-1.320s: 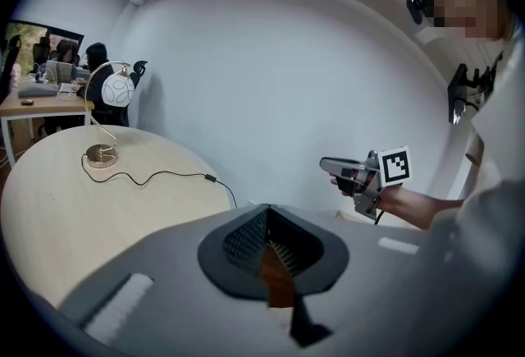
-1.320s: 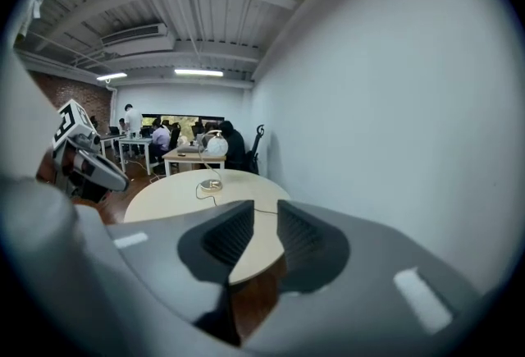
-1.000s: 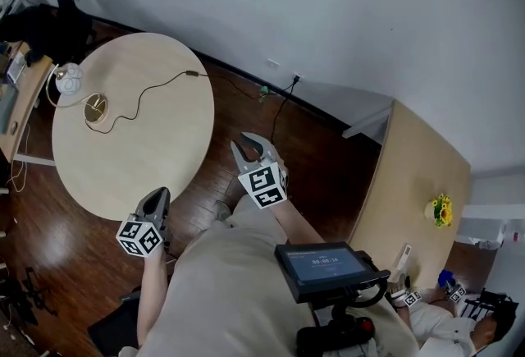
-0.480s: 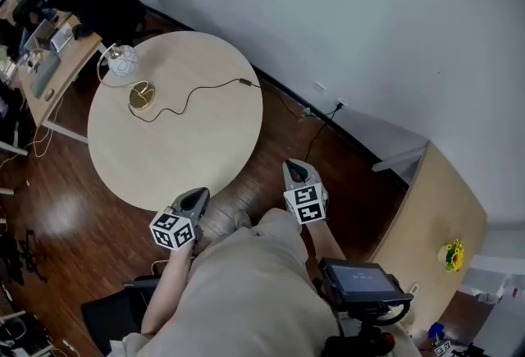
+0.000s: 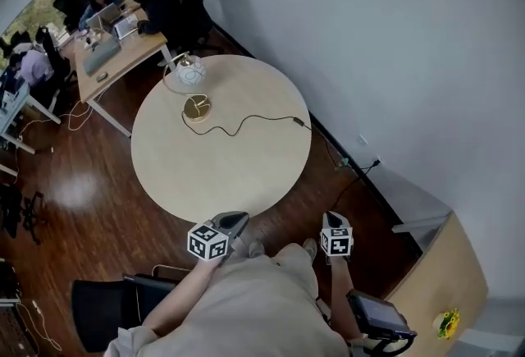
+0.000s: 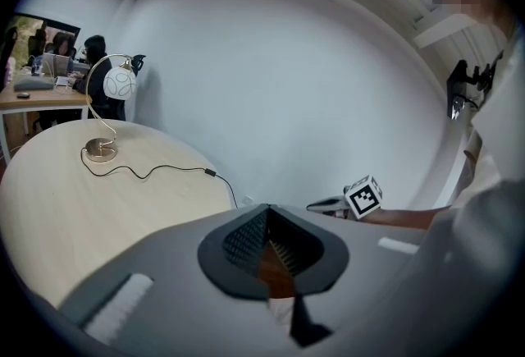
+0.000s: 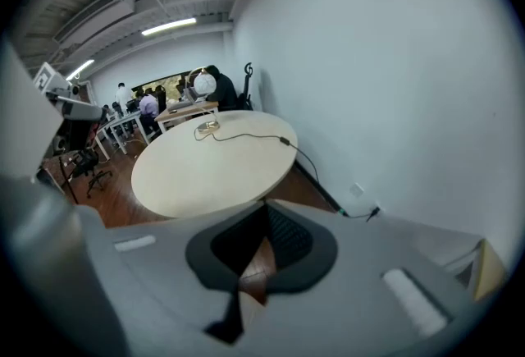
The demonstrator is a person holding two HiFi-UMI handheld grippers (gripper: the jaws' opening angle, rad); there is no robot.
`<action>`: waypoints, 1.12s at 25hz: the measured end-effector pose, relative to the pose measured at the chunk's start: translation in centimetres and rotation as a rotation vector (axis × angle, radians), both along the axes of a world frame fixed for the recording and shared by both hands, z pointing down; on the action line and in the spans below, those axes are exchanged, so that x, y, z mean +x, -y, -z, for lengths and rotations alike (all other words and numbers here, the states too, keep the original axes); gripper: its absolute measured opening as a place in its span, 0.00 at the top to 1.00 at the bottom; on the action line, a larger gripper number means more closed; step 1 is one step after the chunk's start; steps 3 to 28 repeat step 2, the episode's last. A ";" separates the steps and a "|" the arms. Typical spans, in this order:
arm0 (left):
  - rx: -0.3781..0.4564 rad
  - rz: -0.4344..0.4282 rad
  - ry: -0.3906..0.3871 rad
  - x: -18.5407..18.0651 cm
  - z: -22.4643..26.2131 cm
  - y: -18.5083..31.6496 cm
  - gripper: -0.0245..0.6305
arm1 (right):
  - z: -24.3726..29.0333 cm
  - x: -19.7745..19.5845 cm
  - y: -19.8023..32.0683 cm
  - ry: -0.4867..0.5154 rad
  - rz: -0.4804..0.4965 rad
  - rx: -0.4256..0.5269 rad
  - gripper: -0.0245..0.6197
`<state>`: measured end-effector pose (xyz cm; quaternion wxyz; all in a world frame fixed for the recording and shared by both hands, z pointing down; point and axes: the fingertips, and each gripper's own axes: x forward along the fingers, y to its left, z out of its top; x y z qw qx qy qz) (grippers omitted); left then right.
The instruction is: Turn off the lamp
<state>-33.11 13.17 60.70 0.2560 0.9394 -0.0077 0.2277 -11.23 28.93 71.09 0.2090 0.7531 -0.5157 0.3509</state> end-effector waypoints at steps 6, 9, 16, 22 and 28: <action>-0.013 -0.016 0.017 -0.7 -0.1 -0.8 0.96 | -2.8 -1.0 -2.3 0.054 -0.042 -0.041 0.96; -0.013 -0.016 0.017 -0.7 -0.1 -0.8 0.96 | -2.8 -1.0 -2.3 0.054 -0.042 -0.041 0.96; -0.013 -0.016 0.017 -0.7 -0.1 -0.8 0.96 | -2.8 -1.0 -2.3 0.054 -0.042 -0.041 0.96; -0.013 -0.016 0.017 -0.7 -0.1 -0.8 0.96 | -2.8 -1.0 -2.3 0.054 -0.042 -0.041 0.96; -0.013 -0.016 0.017 -0.7 -0.1 -0.8 0.96 | -2.8 -1.0 -2.3 0.054 -0.042 -0.041 0.96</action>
